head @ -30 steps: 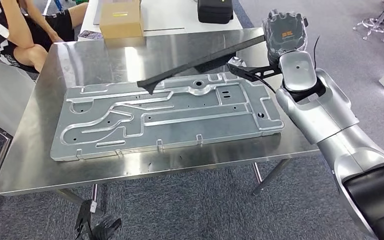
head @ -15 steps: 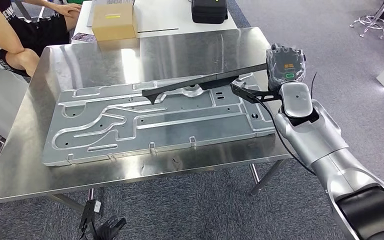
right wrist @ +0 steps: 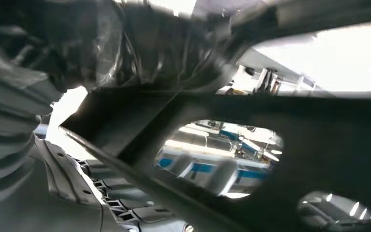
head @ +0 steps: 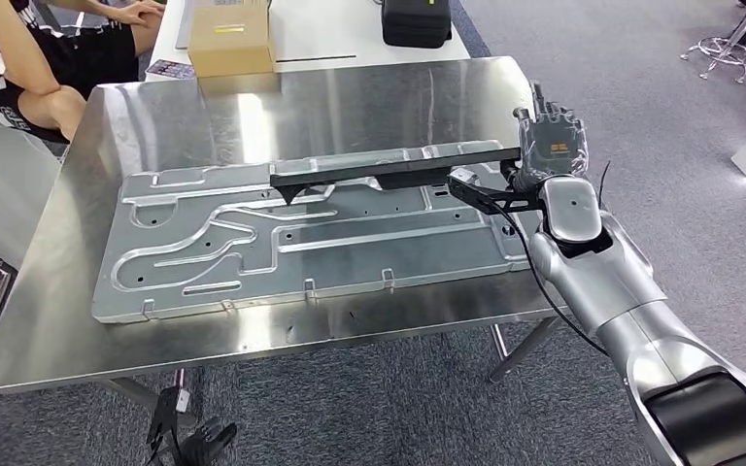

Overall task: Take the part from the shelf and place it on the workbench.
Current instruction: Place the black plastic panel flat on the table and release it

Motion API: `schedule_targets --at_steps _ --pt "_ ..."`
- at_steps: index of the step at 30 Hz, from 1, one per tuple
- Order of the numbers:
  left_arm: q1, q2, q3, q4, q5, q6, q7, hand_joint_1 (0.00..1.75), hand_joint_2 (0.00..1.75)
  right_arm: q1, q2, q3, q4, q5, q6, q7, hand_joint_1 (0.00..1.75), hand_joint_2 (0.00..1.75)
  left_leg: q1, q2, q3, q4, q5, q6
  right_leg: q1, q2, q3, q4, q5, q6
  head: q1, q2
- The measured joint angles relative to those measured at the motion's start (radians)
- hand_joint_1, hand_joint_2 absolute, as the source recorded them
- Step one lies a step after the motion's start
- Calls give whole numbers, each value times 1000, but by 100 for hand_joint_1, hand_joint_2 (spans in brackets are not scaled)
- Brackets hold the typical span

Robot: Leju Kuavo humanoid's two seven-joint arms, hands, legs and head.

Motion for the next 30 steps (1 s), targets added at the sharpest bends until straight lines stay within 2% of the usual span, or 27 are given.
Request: schedule_targets --at_steps 2,4,5,6,8,9,10,11,12,13,15,16,19,20,21,24,25,26,27,28,30 --pt "1 0 0 0 0 1 1 0 175 0 0 -1 2 0 -3 0 0 0 0 1 -2 -1 1 -9 7 1 7 -19 0 -7 0 0" --pt "2 0 0 0 0 2 1 0 175 1 0 -1 3 1 -4 0 0 0 -1 1 -3 2 -6 -20 2 1 14 -31 4 -16 0 0" --pt "1 0 0 0 1 4 2 0 175 0 1 -1 3 1 -4 0 0 0 -2 1 -10 21 -20 -24 -2 0 19 -38 7 -21 -2 0" --pt "0 1 0 0 4 6 4 0 175 0 1 -2 3 2 -4 0 0 0 -2 1 -27 61 -45 -28 -6 -1 25 -45 10 -26 -2 0" --pt "1 1 1 0 12 9 11 0 175 3 2 -3 4 3 -5 0 0 0 2 1 -86 190 -106 -34 -6 -4 27 -46 10 -30 -4 0" --pt "2 1 2 0 16 9 15 0 175 8 2 -4 5 3 -6 0 0 0 3 1 -116 249 -126 -37 -6 -4 27 -45 9 -31 -4 0" --pt "4 1 5 0 19 9 17 0 175 13 2 -5 6 3 -7 -1 0 0 5 2 -132 278 -127 -39 -6 -3 27 -43 8 -31 -4 0" --pt "5 1 8 0 21 9 18 0 175 18 2 -7 6 2 -7 -3 0 0 6 2 -128 267 -108 -41 -7 -2 27 -40 6 -30 -4 0" --pt "5 2 10 0 21 9 18 0 175 22 2 -10 6 1 -7 -5 0 0 8 2 -106 217 -74 -42 -8 0 27 -36 3 -28 -4 0" --pt "4 2 12 0 21 9 17 0 175 25 2 -13 6 0 -8 -7 0 0 10 2 -72 146 -39 -42 -9 2 26 -30 -1 -24 -4 0" --pt "3 3 14 0 21 8 16 0 175 26 1 -22 6 -1 -9 -9 0 0 9 1 -19 38 -5 -37 -7 5 20 -16 -9 -12 -3 0" --pt "4 3 14 0 21 8 16 0 131 27 0 -27 6 0 -9 -9 0 0 7 0 -9 17 -4 -33 -5 6 17 -12 -11 -7 -2 0" --pt "5 2 15 0 21 7 14 0 0 31 -2 -41 6 3 -9 -11 0 0 5 0 -9 12 -1 -14 -7 9 13 -9 -12 7 -2 0" --pt "5 2 16 0 21 7 12 0 0 32 -3 -45 6 4 -9 -11 0 0 6 1 -8 8 2 -8 -8 8 8 4 -24 11 -2 0" --pt "4 2 16 0 21 6 10 0 0 32 -5 -49 6 6 -9 -12 0 0 8 2 -7 5 4 -2 -9 6 -6 39 -48 15 -2 0" --pt "5 2 18 0 22 4 5 0 0 38 -9 -59 6 9 -8 -12 0 0 7 2 -8 4 5 4 -12 3 -91 228 -141 24 -2 0" --pt "6 2 18 0 21 4 5 0 0 41 -10 -61 6 9 -8 -12 0 0 6 2 -8 4 5 4 -12 3 -110 267 -150 25 -2 0" --pt "6 2 18 0 21 3 4 0 0 43 -10 -64 6 10 -8 -12 0 0 5 2 -7 4 5 5 -12 2 -109 265 -137 23 -2 0" --pt "6 1 18 0 21 3 4 0 0 43 -10 -67 6 10 -8 -12 0 0 4 2 -5 4 4 4 -11 2 -89 223 -107 20 -2 0" --pt "6 1 18 0 21 3 4 0 0 43 -11 -70 6 10 -8 -12 0 0 3 1 -3 4 3 4 -10 2 -53 152 -68 14 -2 0" --pt "5 0 19 0 22 2 4 0 0 40 -11 -74 6 10 -8 -12 0 0 1 1 -1 4 3 -1 -2 1 10 24 -20 0 -2 0"
